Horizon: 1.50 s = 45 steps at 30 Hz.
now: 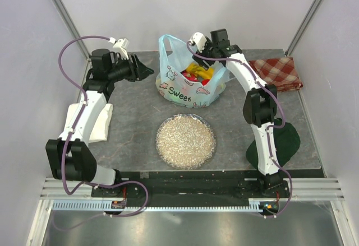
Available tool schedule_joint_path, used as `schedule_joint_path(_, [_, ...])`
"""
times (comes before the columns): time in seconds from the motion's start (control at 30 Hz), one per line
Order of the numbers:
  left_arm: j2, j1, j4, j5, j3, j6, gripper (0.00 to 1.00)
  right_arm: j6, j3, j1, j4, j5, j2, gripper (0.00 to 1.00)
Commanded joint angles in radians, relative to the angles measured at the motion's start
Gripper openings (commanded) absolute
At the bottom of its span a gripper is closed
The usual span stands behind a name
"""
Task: Take the fake fruits out of the plastic bag
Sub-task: Take out the fake fruit from the plastic bag.
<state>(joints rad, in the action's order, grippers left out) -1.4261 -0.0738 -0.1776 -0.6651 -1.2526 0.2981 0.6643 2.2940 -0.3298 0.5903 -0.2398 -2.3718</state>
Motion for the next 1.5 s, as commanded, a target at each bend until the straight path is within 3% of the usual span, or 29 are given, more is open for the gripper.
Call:
schedule_joint_path(0.0, [0.003,0.003,-0.002,-0.022,0.001,-0.036,0.54,0.003,-0.025,-0.009,0.026,-0.096,0.003,0.75])
schedule_joint_path(0.4, [-0.011,0.003,-0.023,-0.014,-0.004,-0.054,0.54,0.047,-0.022,-0.020,0.146,-0.164,-0.012,0.64])
schedule_joint_path(0.77, [-0.028,0.002,-0.049,-0.016,-0.030,-0.086,0.54,-0.026,0.153,-0.031,0.039,-0.136,-0.191,0.67])
schedule_joint_path(0.83, [-0.040,0.003,-0.056,-0.013,-0.041,-0.096,0.54,-0.028,0.154,-0.031,0.039,-0.139,-0.198,0.59])
schedule_joint_path(0.9, [-0.040,0.002,-0.057,-0.004,-0.047,-0.102,0.54,-0.028,0.142,-0.032,0.037,-0.157,-0.179,0.39])
schedule_joint_path(1.1, [-0.043,0.002,-0.040,0.019,-0.057,-0.106,0.54,-0.049,0.042,-0.043,-0.013,-0.205,0.003,0.10])
schedule_joint_path(1.27, [-0.079,0.002,-0.005,0.024,-0.111,-0.079,0.56,-0.077,-0.040,-0.049,-0.052,-0.228,0.189,0.00])
schedule_joint_path(1.47, [-0.148,0.002,0.047,0.038,-0.175,-0.036,0.66,-0.140,-0.132,-0.067,-0.053,-0.270,0.331,0.00])
